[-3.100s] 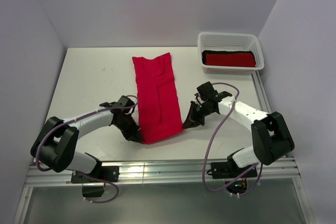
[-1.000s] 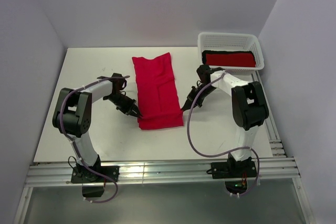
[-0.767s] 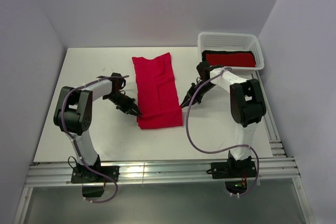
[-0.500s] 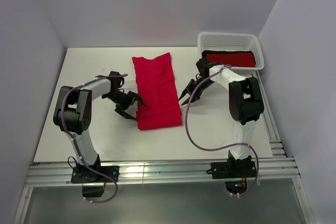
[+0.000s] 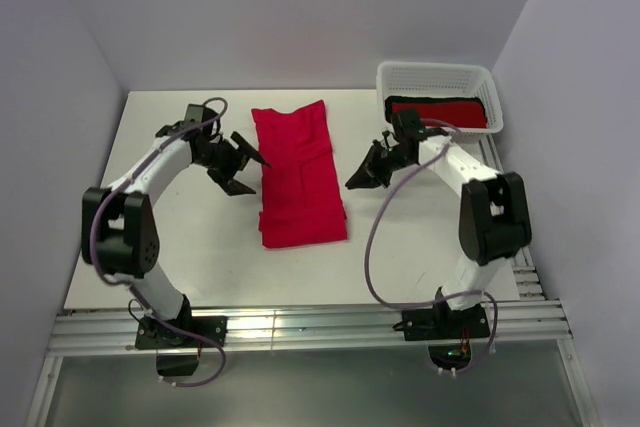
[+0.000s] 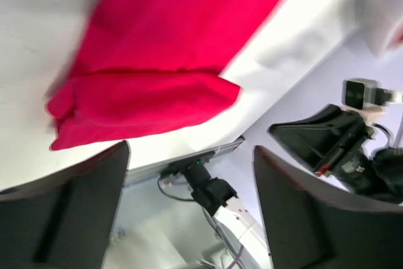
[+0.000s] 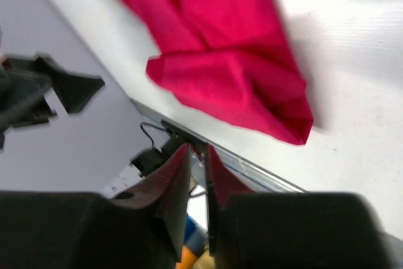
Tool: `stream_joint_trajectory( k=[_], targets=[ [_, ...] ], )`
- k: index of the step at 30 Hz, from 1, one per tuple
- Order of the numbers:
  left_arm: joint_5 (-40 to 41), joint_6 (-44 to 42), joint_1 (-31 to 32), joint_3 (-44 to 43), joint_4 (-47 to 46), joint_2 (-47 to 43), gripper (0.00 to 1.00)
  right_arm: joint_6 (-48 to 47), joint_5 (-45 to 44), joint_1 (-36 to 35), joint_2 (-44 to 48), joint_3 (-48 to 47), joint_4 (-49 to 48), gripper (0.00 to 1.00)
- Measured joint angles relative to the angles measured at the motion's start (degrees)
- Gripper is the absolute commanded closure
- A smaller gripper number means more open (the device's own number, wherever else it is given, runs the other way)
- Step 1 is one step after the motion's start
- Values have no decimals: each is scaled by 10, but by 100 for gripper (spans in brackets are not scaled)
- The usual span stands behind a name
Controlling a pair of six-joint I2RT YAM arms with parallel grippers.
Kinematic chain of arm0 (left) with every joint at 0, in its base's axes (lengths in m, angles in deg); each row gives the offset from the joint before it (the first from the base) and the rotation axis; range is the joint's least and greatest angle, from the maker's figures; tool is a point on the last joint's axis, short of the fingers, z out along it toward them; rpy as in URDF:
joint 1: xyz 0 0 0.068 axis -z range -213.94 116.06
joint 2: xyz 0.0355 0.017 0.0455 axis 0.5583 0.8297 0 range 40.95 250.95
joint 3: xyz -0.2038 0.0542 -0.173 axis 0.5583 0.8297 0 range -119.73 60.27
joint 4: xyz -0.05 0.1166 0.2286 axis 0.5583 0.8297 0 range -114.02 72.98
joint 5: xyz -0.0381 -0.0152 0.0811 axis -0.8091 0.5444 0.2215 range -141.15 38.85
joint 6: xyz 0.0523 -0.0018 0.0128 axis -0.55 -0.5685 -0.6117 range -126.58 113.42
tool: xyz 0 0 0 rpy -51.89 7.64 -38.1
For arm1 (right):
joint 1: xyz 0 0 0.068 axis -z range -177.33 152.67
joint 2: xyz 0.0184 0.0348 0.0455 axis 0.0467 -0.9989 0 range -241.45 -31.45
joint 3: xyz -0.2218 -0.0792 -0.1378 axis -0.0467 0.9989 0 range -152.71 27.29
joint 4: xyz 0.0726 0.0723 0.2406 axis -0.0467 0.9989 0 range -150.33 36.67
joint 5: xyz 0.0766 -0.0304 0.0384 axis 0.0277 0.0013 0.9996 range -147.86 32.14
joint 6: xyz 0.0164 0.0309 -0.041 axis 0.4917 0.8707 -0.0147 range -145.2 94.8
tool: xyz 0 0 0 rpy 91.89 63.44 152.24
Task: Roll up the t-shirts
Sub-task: Roll the tshirt
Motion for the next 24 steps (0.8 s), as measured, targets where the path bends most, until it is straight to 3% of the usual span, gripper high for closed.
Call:
stream_joint_trajectory(
  k=[2,3,7,8,11,15,24],
  targets=[
    [-1,-7,5,35,-45,-51,30,-1,26,-1,60,67,-67,93],
    [-4,-6,11,63,-70,-78,42,0,37,-4,82,96,-96,99],
    [-14,5,72,187,-173,-161,63,2,81,-35,119,198,-243,100],
    [-12,9,94,209,-195,-167,78,2,87,-47,118,221,-280,100],
    [4,17,155,256,-255,-167,100,4,99,-81,118,269,-359,100],
    [23,27,194,296,-344,-164,100,30,107,-121,102,309,-494,100],
    [54,26,193,363,-523,-126,100,111,126,-132,-55,315,-732,100]
  ],
)
